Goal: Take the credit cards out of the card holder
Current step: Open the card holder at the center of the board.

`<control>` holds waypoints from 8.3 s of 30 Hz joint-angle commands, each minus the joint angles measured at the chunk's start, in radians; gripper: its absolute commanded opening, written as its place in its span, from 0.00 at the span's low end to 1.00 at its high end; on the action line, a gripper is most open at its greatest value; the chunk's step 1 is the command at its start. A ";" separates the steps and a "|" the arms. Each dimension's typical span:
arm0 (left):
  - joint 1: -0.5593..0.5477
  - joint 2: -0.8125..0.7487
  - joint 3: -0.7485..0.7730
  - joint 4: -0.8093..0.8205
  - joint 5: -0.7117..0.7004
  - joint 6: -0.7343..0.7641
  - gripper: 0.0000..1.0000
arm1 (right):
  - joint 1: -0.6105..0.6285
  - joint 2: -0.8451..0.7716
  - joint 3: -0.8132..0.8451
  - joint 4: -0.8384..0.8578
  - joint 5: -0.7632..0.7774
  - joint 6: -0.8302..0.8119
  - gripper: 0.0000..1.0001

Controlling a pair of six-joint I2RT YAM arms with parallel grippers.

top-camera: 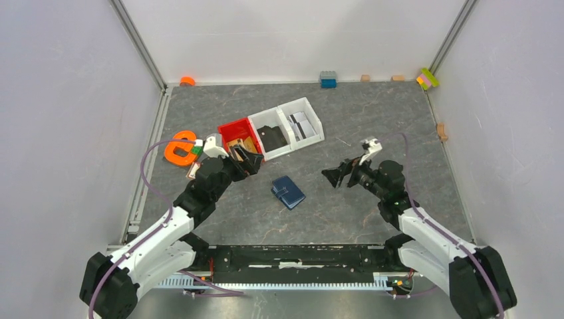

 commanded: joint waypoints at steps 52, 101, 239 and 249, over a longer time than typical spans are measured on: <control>-0.002 0.031 0.014 0.001 -0.101 -0.023 0.99 | 0.701 0.586 0.541 -0.402 0.799 -0.453 0.00; -0.002 0.617 0.271 -0.156 0.380 0.009 0.53 | 0.264 0.619 0.392 -0.285 0.297 -0.179 0.00; -0.003 0.666 0.310 -0.080 0.497 0.069 0.13 | 0.449 0.479 0.385 -0.240 0.456 -0.264 0.97; -0.004 0.660 0.308 -0.084 0.499 0.071 0.14 | 0.406 0.495 0.401 -0.289 0.522 -0.255 0.98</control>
